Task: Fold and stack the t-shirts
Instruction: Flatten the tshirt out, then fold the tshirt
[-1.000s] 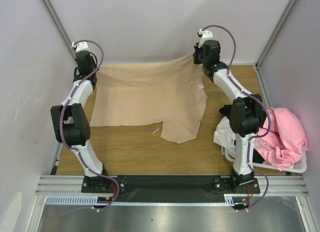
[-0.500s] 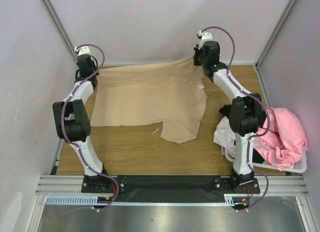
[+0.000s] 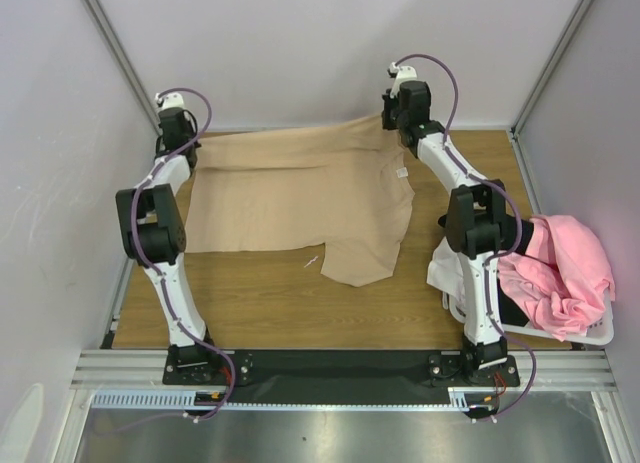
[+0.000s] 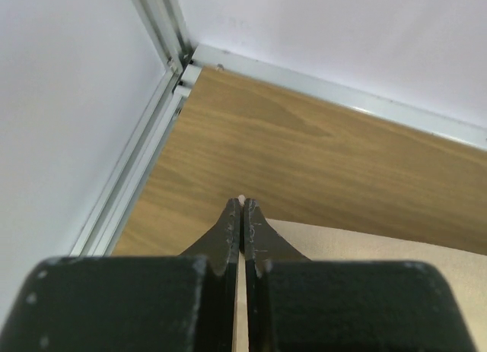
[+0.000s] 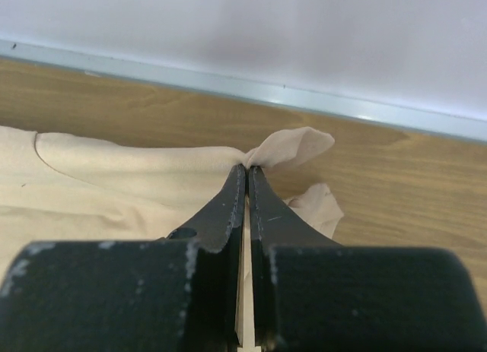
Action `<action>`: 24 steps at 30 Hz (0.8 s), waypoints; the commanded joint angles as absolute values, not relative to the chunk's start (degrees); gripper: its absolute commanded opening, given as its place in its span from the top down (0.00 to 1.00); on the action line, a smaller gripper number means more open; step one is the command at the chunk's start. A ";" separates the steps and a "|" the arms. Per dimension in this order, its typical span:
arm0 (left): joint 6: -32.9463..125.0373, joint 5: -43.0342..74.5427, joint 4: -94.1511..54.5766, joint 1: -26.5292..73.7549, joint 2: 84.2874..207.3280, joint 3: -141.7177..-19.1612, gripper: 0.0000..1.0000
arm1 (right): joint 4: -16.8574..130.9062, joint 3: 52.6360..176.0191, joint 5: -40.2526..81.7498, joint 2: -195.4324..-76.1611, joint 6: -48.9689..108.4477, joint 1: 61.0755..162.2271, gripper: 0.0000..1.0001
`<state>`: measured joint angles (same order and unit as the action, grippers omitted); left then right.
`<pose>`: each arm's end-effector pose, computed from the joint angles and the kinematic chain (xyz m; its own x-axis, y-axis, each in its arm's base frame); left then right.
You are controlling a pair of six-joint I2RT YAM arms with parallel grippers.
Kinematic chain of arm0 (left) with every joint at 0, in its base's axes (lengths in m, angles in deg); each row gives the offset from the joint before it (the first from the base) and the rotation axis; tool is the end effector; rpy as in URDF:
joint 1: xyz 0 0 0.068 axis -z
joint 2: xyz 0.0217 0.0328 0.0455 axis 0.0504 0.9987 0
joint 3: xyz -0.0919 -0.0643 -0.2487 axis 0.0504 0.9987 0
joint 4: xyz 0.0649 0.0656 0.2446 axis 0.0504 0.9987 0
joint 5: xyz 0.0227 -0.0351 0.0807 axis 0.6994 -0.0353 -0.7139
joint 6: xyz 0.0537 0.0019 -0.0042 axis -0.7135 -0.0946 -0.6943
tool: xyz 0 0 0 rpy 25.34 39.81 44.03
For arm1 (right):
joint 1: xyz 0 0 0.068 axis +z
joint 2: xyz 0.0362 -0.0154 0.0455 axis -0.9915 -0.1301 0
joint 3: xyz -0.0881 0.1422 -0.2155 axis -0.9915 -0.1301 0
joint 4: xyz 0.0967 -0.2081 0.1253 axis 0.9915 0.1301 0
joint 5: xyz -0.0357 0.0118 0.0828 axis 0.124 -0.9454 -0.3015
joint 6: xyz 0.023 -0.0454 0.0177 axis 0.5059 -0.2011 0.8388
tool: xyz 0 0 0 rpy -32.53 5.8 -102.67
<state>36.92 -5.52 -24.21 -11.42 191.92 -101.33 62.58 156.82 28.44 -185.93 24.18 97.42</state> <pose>0.4960 0.0823 0.2340 -0.3540 -0.0953 -0.9304 -0.3665 0.9294 0.0442 0.5312 0.1412 0.2791 -0.3239 -0.0635 -0.9440 -0.2492 0.9682 0.0204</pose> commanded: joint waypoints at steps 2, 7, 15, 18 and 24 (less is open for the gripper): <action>35.78 -4.38 -27.26 -12.20 195.55 -109.42 1.00 | 62.32 166.46 29.79 -190.06 23.01 96.68 1.00; 35.70 -2.62 -30.07 -12.20 198.89 -113.03 1.00 | 61.88 171.75 30.67 -194.46 23.10 96.41 1.00; 33.06 -1.12 -33.68 -12.12 203.46 -117.78 1.00 | 61.53 172.99 31.55 -196.66 23.10 96.15 1.00; 33.32 -0.86 -32.89 -12.20 204.52 -119.54 1.00 | 61.27 173.25 31.64 -197.18 23.01 96.06 1.00; 32.71 -0.24 -32.10 -12.20 203.91 -117.96 1.00 | 61.87 173.34 31.73 -197.28 23.10 96.06 1.00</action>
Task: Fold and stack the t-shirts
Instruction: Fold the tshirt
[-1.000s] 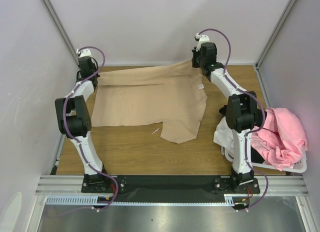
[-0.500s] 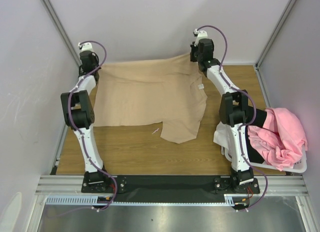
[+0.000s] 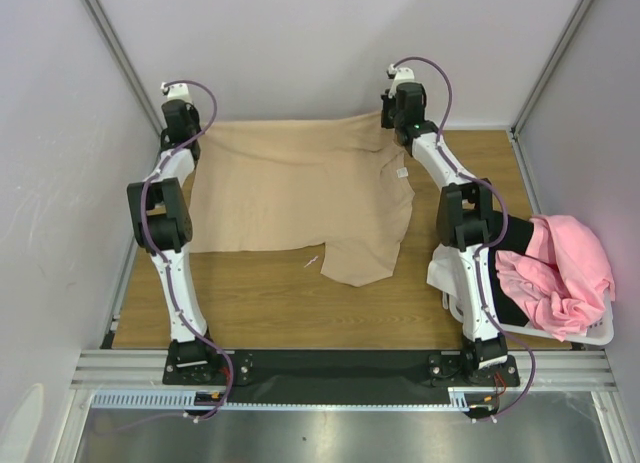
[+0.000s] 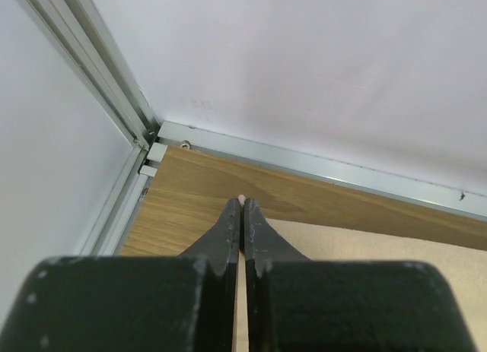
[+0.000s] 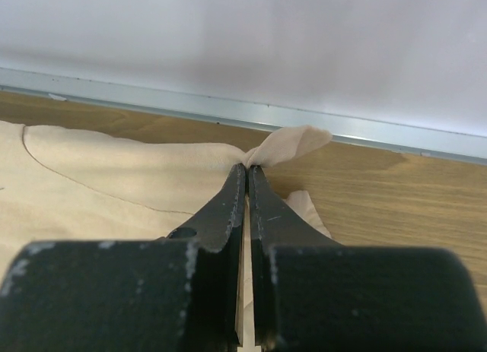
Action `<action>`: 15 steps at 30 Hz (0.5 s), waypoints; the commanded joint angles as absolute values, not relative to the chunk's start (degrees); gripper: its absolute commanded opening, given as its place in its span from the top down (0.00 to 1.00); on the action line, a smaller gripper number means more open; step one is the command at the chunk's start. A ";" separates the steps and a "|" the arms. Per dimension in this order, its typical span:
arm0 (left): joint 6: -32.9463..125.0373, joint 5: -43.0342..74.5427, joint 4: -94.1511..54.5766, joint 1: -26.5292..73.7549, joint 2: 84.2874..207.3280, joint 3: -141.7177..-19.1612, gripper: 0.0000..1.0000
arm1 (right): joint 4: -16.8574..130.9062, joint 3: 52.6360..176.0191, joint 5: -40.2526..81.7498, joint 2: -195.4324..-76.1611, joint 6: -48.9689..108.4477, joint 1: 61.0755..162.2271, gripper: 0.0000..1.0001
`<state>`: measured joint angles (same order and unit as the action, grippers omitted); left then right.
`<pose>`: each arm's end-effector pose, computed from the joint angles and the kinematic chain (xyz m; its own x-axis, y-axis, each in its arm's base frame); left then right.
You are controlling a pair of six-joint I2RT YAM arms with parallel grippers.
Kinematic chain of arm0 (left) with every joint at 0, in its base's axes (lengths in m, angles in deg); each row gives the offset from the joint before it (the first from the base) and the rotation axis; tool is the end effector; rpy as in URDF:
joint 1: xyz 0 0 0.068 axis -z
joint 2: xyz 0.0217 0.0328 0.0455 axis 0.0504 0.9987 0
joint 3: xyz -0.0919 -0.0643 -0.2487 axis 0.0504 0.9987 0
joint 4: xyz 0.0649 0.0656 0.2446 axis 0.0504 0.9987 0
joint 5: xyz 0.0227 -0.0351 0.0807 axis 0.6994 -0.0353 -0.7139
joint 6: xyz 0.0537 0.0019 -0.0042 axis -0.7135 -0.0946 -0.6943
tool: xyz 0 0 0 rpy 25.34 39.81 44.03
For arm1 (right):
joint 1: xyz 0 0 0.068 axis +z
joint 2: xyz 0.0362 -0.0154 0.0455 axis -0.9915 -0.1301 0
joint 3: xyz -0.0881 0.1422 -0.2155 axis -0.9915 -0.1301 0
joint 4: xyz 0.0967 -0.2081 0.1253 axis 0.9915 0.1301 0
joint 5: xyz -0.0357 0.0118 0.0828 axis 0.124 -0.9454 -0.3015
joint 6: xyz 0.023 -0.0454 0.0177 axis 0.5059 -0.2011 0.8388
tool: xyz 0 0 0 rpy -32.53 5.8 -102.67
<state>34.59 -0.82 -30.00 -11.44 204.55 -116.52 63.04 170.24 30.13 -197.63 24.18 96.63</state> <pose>0.5496 0.0877 0.2242 -0.2316 -0.0370 -0.9721 -0.2865 0.9575 0.0318 0.5694 0.1419 0.2495 -0.3039 -0.0538 -0.9512 -0.2090 0.9778 0.0115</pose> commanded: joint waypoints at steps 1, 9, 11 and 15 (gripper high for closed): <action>32.36 -0.24 -32.10 -12.20 203.65 -116.91 1.00 | 61.97 173.17 31.56 -197.01 23.10 96.06 1.00; 30.77 0.99 -33.42 -12.64 200.92 -112.07 1.00 | 58.54 166.92 30.85 -191.91 20.47 96.06 1.00; 31.04 1.16 -33.68 -12.64 200.83 -111.63 1.00 | 57.40 167.36 30.59 -192.26 19.59 96.06 1.00; 31.39 0.90 -34.47 -12.64 201.09 -111.80 1.00 | 55.46 171.66 29.45 -195.94 18.62 95.97 1.00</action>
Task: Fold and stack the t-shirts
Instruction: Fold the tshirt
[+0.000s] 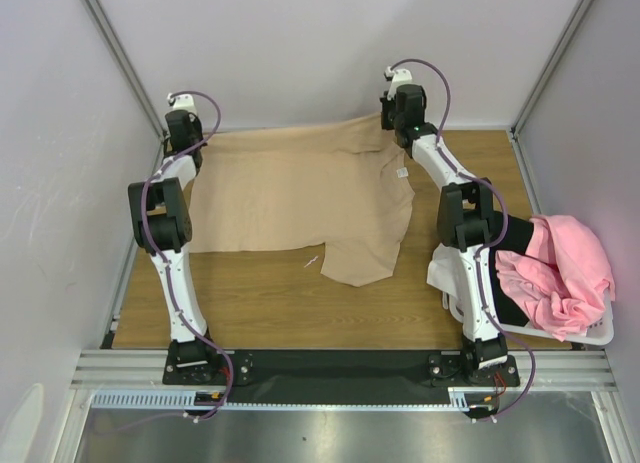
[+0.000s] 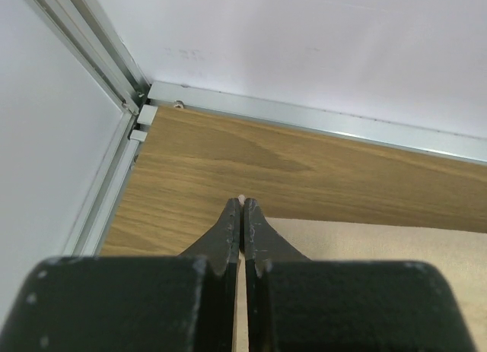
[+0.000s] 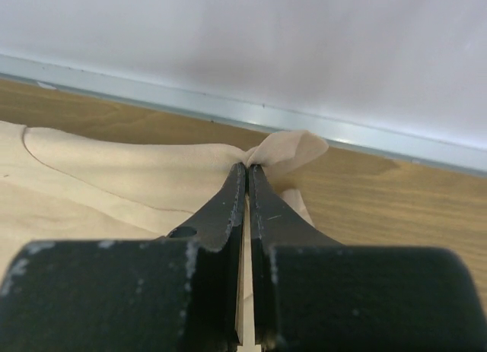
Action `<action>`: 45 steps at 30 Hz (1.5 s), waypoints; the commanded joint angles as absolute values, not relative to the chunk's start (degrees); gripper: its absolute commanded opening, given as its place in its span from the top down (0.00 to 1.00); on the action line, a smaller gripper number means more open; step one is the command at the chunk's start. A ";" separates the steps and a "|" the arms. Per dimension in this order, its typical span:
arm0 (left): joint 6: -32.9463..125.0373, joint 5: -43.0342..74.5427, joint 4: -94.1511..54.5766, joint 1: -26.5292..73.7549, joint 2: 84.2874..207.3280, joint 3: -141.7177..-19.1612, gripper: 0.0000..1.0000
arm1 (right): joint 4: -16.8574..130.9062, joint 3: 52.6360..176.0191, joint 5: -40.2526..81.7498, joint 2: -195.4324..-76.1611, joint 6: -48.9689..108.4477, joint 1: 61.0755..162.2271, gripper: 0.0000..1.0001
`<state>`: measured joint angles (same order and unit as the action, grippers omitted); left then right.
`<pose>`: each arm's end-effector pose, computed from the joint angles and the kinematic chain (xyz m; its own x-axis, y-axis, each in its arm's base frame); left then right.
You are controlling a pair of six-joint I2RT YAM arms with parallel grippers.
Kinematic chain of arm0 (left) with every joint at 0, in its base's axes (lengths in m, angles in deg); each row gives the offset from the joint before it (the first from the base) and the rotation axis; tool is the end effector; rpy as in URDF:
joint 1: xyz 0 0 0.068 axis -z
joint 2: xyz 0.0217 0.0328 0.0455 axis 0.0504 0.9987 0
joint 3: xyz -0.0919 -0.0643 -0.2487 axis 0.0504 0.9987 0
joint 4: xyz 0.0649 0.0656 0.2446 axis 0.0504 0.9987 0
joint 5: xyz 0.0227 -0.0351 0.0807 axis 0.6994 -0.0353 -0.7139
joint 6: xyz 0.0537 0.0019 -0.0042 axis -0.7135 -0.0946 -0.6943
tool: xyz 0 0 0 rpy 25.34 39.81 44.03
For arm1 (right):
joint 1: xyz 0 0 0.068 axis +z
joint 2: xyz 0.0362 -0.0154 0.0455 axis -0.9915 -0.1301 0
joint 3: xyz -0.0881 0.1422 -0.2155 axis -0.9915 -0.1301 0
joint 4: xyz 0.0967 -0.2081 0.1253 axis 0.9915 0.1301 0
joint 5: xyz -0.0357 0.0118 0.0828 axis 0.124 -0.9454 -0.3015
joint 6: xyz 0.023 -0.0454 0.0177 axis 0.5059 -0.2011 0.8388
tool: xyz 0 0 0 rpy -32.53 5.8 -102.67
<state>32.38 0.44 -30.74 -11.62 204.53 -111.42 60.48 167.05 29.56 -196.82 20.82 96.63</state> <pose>0.5417 0.0875 0.1947 -0.3136 -0.0116 -0.9495 -0.2548 0.9643 0.0723 0.5675 0.1418 0.2423 -0.2879 -0.1102 -0.9513 -0.2356 0.9710 -0.0412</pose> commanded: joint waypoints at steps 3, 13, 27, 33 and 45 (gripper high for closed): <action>31.21 0.11 -34.91 -12.56 201.53 -112.68 1.00 | 54.51 175.71 29.00 -198.85 18.44 95.97 1.00; 30.51 0.20 -35.26 -12.99 203.99 -117.08 1.00 | 48.08 177.82 30.85 -201.49 14.84 95.18 1.00; 28.75 0.20 -35.52 -13.43 203.47 -114.89 1.00 | 50.36 172.56 31.29 -198.86 15.28 95.18 1.00; 27.44 4.06 -41.84 -13.61 199.88 -106.65 1.00 | 53.62 167.38 28.92 -195.00 18.43 95.35 1.00; 25.06 4.94 -52.48 -14.40 192.57 -90.99 1.00 | 53.18 153.67 28.92 -187.00 21.96 95.36 1.00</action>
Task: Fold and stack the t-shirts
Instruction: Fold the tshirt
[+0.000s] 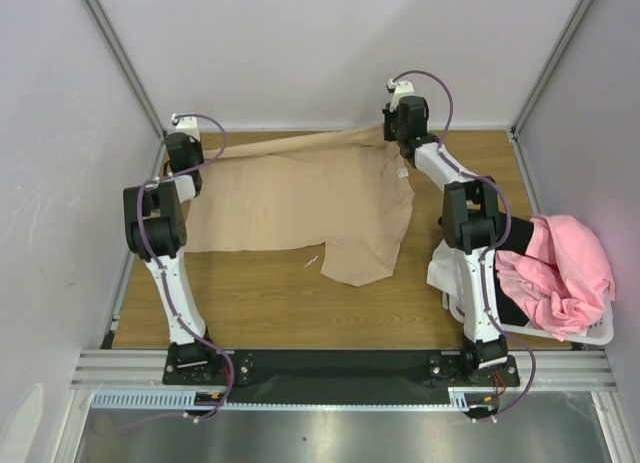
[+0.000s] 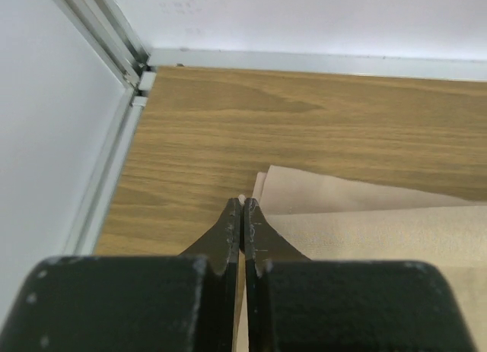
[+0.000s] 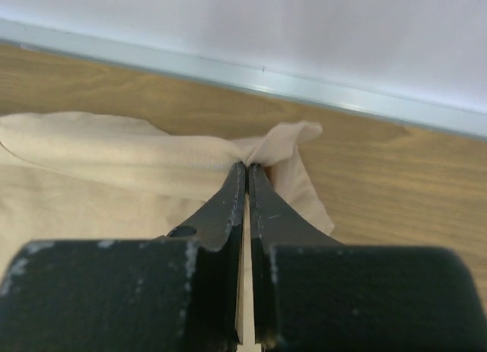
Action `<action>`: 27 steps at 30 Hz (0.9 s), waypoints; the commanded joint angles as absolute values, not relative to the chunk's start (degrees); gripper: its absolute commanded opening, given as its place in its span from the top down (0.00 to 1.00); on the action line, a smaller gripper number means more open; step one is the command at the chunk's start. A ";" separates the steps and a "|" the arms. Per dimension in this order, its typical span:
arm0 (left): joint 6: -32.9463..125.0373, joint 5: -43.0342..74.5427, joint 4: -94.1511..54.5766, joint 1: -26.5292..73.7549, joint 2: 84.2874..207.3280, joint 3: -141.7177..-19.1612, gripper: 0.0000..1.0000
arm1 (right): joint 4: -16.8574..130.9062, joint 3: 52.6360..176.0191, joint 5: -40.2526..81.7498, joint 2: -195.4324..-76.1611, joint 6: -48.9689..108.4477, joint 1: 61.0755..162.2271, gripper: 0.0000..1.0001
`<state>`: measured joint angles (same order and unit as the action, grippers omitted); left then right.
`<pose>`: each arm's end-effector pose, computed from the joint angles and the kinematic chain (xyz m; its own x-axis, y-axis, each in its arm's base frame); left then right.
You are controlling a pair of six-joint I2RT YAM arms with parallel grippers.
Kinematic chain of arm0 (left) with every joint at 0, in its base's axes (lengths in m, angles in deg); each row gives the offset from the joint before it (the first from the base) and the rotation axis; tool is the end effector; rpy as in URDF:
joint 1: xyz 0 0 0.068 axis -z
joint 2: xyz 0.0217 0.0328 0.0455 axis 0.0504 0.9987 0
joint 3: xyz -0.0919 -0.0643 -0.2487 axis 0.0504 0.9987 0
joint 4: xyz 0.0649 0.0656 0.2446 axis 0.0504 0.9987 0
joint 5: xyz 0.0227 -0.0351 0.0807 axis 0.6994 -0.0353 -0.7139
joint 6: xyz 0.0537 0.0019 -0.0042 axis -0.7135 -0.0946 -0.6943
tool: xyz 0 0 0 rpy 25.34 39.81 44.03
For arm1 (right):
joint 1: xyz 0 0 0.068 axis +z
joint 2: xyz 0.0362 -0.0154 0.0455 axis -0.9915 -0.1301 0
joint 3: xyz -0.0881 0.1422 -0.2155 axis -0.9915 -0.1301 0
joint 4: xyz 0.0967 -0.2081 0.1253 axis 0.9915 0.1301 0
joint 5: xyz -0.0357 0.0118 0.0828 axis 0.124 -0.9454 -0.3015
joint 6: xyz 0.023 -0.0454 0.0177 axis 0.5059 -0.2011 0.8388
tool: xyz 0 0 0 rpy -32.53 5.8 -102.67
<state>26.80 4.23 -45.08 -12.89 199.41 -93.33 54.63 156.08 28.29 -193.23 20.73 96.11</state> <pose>0.5011 0.0903 0.1606 -0.3083 0.0808 -0.9478 -0.1876 0.9717 0.1439 0.5554 0.1342 0.2199 -0.3123 -0.1149 -0.9430 -0.2487 0.9679 -0.0355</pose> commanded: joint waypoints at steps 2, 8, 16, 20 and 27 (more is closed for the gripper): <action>24.97 5.03 -52.58 -14.40 191.43 -89.75 1.00 | 52.91 151.91 29.00 -185.86 22.48 95.44 1.00; 23.39 5.73 -51.87 -14.84 189.93 -86.85 1.00 | 54.58 145.22 28.92 -182.51 23.79 95.62 1.00; 19.44 8.46 -45.46 -14.75 187.74 -85.62 1.00 | 58.71 142.41 28.92 -181.10 24.42 96.23 1.00; 17.33 8.90 -43.88 -14.84 186.60 -83.95 1.00 | 59.85 141.35 28.92 -180.58 25.03 96.50 1.00; 15.48 8.37 -41.07 -14.84 185.80 -83.07 1.00 | 61.17 137.57 28.92 -178.38 26.44 96.76 1.00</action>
<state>18.26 7.98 -41.82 -13.80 190.32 -83.05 60.66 138.46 27.90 -183.22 25.54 96.74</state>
